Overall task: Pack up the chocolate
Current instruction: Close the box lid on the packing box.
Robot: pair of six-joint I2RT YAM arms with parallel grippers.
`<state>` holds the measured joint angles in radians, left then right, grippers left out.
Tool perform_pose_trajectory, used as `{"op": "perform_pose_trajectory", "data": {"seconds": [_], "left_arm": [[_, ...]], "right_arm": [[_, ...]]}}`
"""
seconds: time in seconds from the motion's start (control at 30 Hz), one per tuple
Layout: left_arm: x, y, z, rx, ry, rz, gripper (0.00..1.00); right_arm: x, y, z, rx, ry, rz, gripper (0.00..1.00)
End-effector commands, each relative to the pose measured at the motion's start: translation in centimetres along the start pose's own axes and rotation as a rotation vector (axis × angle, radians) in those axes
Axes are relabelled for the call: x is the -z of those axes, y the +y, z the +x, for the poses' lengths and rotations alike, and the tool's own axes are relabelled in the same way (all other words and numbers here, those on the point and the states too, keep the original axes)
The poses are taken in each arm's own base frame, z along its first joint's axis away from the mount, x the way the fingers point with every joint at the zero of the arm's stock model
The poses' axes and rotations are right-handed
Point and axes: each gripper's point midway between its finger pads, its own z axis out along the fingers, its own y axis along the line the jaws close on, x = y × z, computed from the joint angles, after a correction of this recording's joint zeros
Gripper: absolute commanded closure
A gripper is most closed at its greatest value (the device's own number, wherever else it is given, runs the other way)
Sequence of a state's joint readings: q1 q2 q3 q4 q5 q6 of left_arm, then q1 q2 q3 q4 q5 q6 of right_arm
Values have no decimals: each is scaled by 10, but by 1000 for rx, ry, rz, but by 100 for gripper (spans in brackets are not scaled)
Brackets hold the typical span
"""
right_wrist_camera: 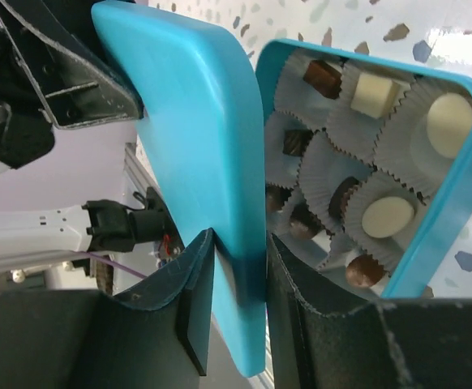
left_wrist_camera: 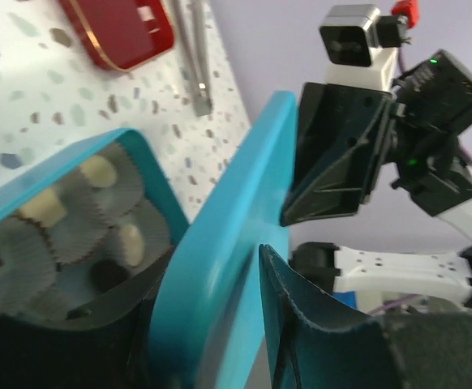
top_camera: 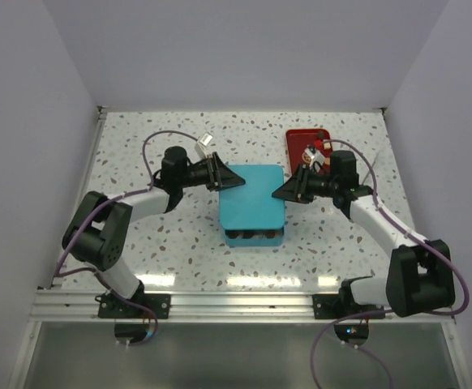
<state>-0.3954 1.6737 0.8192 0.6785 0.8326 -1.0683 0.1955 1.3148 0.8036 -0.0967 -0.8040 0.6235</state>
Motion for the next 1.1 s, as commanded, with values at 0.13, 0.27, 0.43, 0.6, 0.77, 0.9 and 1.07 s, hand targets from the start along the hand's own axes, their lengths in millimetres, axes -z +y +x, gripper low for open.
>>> {"op": "perform_pose_trajectory", "data": {"seconds": [0.13,0.27,0.43,0.6,0.77,0.9,1.07], "left_arm": [[4,23,-5,-140,2,-186,55],[1,38,-7,-169,6,-241,55],[-2,61,-8,-178,22,-325,53],[-2,78,-9,-214,33,-403,52],[3,97,-3,-225,55,-491,49],[8,110,1,-229,65,-554,48],[12,123,5,-234,77,-602,47]], "right_arm": [[-2,-13,7,-26,-6,32,76],[-4,-22,10,-49,2,64,76],[-9,-39,16,-73,20,109,76],[-12,-56,26,-95,51,159,77],[-12,-62,27,-100,58,183,77],[-12,-67,32,-109,75,203,77],[-13,-75,35,-121,86,226,77]]}}
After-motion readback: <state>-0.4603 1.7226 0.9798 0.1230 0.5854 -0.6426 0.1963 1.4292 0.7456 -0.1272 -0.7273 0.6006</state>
